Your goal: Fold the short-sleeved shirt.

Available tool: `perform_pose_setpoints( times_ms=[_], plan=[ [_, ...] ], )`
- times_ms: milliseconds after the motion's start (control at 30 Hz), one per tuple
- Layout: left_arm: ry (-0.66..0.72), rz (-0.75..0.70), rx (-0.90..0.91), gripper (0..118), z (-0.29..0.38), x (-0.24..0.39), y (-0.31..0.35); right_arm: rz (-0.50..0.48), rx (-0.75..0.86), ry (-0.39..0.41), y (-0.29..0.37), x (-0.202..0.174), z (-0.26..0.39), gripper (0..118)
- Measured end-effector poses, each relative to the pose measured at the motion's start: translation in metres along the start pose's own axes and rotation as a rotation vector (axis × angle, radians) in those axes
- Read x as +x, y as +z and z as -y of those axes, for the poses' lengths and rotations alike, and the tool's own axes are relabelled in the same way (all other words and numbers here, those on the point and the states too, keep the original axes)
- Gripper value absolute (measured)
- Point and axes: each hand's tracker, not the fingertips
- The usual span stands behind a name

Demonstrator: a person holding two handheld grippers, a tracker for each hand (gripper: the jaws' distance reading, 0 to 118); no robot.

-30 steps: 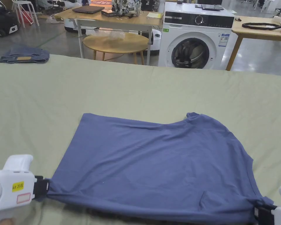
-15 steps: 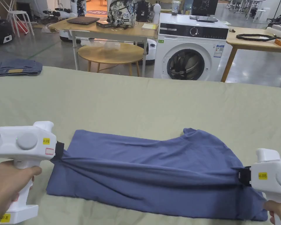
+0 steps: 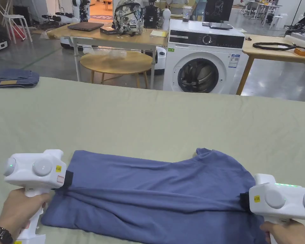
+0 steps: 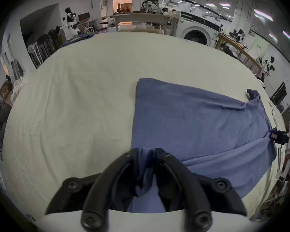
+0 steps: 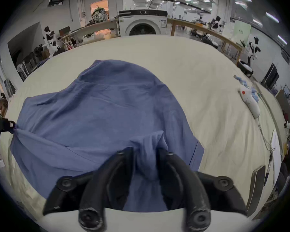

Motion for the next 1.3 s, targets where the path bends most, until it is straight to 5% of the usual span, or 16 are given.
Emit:
perform_pose_setpoints(
  times_ms=[100,300,333,400,433,467,533,767,1167,1300],
  plan=[
    [0.001,-0.017,0.051,35,0.004,0.001,0.011,0.001,0.072,-0.001,0.012,-0.004,-0.001,65],
    [-0.032,-0.007,0.195,37,0.024,0.014,0.048,0.002,0.251,0.006,0.055,-0.026,0.015,65],
    [-0.034,-0.005,0.219,37,0.029,0.016,0.055,-0.003,0.279,0.002,0.062,-0.029,0.019,63],
    [-0.028,0.014,0.290,34,0.042,0.019,0.069,-0.004,0.348,0.006,0.083,-0.041,0.029,30],
    [-0.023,0.011,0.321,26,0.050,0.022,0.077,0.000,0.374,0.008,0.091,-0.045,0.034,11],
    [-0.018,0.018,0.368,12,0.060,0.025,0.087,0.006,0.407,0.007,0.101,-0.050,0.042,4],
    [-0.046,0.011,0.419,0,0.071,0.024,0.092,-0.001,0.440,-0.003,0.114,-0.058,0.054,0],
    [-0.064,0.021,0.475,0,0.110,0.032,0.124,-0.015,0.497,-0.026,0.142,-0.067,0.080,0],
    [-0.004,0.078,0.069,0,0.070,-0.023,0.077,-0.023,0.450,-0.020,0.140,-0.061,0.103,0],
    [0.014,0.080,-0.075,51,0.052,-0.021,0.055,-0.011,0.432,-0.022,0.134,-0.055,0.105,0]
  ],
)
